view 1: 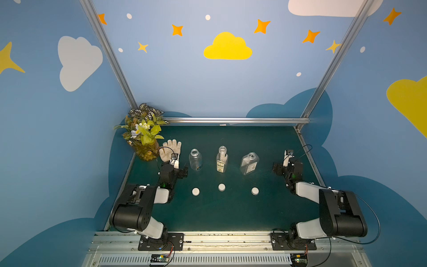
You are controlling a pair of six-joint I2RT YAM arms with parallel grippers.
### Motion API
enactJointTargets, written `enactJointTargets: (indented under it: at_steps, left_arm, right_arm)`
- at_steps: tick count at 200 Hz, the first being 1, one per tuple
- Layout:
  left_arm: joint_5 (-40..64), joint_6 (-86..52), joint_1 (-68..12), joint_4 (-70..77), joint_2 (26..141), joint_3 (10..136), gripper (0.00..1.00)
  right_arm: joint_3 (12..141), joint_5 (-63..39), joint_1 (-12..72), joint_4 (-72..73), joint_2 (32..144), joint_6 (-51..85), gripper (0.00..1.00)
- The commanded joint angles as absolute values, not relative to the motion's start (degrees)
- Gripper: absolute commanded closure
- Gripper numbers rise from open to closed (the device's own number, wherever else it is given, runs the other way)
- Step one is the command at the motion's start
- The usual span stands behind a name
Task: Screw on the bottle caps
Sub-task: Pick up the bottle cap from the center of the board.
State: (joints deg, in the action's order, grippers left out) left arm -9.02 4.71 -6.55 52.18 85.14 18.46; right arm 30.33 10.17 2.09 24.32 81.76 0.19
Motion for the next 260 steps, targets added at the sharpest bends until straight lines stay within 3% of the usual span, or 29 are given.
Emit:
enactJointTargets:
  at_steps: [1,83,144,178,207,260]
  left_arm:
    - [-10.71,4.75,-6.99,48.99,78.71,17.85,0.0]
    - [-10.62,-0.88,-10.46,23.12,51.94,21.07,0.01]
    - [4.52,-1.54,-10.65,10.68,42.28,29.6,0.0]
    - [9.22,-1.63,-9.76,2.2,42.92,35.95,0.0]
    - [11.2,-2.29,-6.46,-3.69,43.88,39.28,0.0]
    - [13.24,-5.17,2.28,-13.21,47.5,43.2,0.0]
  right_arm:
    - [35.22,11.05,2.26,13.92,77.32,0.86,0.02]
    - [37.19,5.07,4.93,-1.79,55.57,9.9,0.02]
    - [50.5,-5.47,12.12,-15.3,51.24,9.36,0.02]
    - [60.23,-7.75,23.66,-25.39,55.45,5.35,0.02]
    - [65.23,-3.75,37.09,-29.45,60.47,4.64,0.02]
    - [74.86,2.04,58.65,-31.3,79.75,5.82,0.02]
